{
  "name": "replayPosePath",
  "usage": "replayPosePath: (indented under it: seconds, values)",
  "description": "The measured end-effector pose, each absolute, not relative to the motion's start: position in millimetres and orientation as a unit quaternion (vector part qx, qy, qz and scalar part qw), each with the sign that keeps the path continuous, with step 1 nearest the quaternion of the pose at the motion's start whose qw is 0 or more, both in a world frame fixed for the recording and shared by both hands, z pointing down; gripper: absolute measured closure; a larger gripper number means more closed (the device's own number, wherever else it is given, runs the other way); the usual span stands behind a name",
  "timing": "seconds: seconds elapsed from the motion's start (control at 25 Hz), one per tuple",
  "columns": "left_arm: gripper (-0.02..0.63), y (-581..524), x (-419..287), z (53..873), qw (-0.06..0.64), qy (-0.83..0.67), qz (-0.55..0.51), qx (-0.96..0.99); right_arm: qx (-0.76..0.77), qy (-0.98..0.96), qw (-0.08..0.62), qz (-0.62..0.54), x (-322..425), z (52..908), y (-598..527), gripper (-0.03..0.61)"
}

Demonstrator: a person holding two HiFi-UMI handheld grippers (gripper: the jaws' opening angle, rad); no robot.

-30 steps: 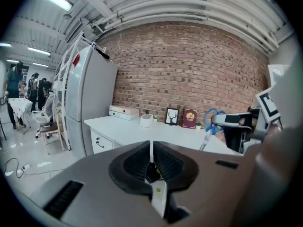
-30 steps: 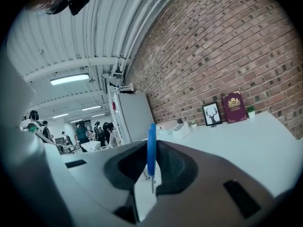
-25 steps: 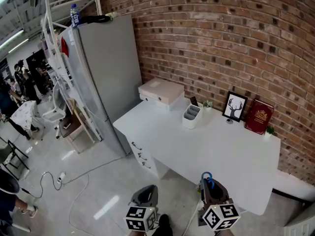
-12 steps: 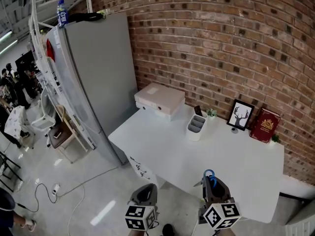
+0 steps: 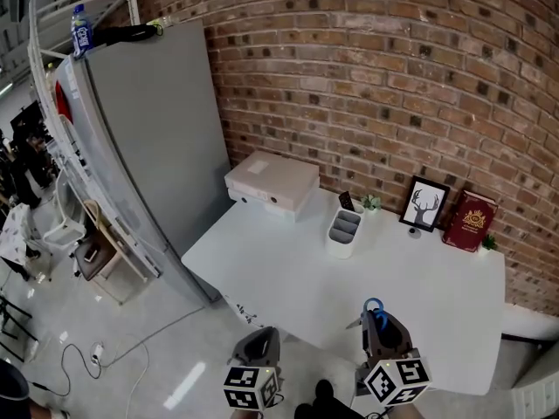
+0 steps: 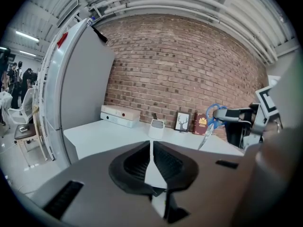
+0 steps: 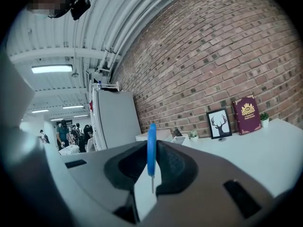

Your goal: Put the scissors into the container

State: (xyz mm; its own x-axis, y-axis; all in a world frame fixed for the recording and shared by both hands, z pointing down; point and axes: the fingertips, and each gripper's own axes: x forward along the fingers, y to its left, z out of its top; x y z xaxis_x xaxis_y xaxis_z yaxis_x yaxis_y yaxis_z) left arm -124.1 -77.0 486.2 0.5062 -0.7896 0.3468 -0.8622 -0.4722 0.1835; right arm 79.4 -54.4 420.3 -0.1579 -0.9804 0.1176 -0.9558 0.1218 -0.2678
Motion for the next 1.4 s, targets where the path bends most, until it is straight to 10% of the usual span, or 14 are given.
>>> replayPosePath:
  seconds: [1.4]
  values:
    - [0.589, -245.7, -68.4, 499.9, 0.18, -0.499, 0.123, 0.839, -0.631, 0.765, 0.044, -0.123, 140.3, 419.9, -261.3, 0.529]
